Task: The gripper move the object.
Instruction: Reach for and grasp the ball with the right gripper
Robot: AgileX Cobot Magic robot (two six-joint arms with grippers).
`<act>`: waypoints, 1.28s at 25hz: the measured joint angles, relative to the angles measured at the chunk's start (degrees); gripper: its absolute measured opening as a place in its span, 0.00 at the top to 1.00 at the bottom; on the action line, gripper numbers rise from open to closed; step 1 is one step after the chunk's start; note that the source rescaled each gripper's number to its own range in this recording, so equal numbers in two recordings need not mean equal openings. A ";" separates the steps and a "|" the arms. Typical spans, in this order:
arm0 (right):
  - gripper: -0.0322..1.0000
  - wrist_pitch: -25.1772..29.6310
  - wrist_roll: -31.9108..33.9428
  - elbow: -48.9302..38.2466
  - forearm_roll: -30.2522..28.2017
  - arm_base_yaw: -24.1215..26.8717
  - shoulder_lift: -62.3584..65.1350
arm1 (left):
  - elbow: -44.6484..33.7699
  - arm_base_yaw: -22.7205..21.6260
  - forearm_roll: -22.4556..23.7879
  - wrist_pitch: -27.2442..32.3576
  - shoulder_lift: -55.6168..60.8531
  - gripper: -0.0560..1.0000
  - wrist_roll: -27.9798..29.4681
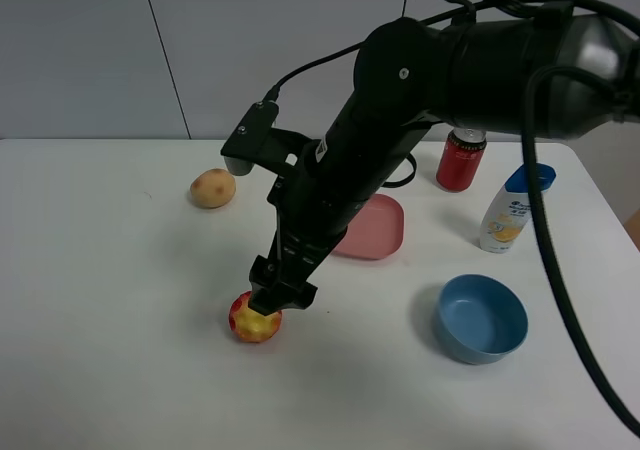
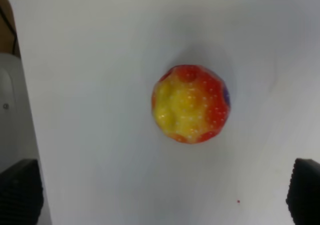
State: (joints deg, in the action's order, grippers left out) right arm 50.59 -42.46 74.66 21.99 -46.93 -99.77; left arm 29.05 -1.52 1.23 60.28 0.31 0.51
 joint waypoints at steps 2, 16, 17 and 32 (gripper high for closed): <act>0.00 -0.07 0.00 0.00 0.00 -0.53 -1.36 | 0.00 0.00 0.00 0.00 0.00 0.00 0.00; 0.00 -2.53 5.20 4.04 -1.97 -1.28 -6.87 | 0.00 0.00 0.00 0.00 0.00 0.00 0.00; 0.00 -2.36 5.79 5.03 -2.80 -1.76 -7.34 | 0.00 0.00 0.00 0.00 0.00 0.00 0.00; 0.00 -2.77 18.18 7.46 -17.37 -11.55 -11.95 | 0.00 0.00 0.00 0.00 0.00 0.00 0.00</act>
State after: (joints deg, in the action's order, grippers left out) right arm 47.81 -24.28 82.11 4.62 -58.48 -111.72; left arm 29.05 -1.52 1.23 60.28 0.31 0.51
